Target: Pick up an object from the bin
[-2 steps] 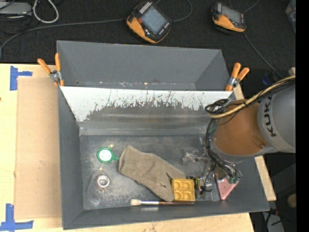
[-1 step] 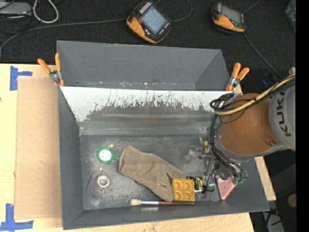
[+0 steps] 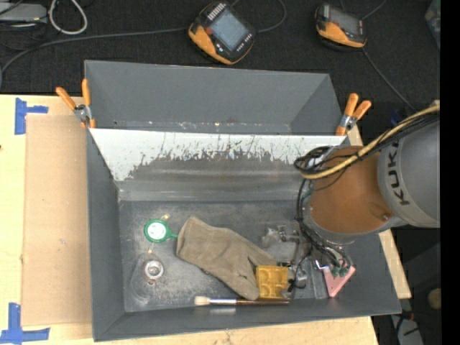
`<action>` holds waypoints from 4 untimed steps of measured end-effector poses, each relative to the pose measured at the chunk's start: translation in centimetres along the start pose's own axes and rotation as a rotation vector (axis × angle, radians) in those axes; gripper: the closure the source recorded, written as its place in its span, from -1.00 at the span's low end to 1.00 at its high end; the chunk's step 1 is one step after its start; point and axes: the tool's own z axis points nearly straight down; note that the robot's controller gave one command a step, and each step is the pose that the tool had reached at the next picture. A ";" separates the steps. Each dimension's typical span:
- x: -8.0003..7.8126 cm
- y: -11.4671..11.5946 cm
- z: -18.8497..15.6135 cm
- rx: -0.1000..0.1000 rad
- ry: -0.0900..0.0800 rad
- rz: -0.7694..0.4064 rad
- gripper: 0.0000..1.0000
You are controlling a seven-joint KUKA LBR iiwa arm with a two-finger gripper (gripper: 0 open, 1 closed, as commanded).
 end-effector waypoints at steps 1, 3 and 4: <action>-0.4 0.9 2.8 0.005 -0.017 0.132 -1.00; -0.8 0.1 2.7 -0.002 -0.001 -0.039 1.00; -0.5 0.2 0.7 -0.004 0.005 -0.040 1.00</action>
Offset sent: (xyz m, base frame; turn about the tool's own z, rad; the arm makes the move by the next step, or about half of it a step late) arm 0.0066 -0.0004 -0.0286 -0.0367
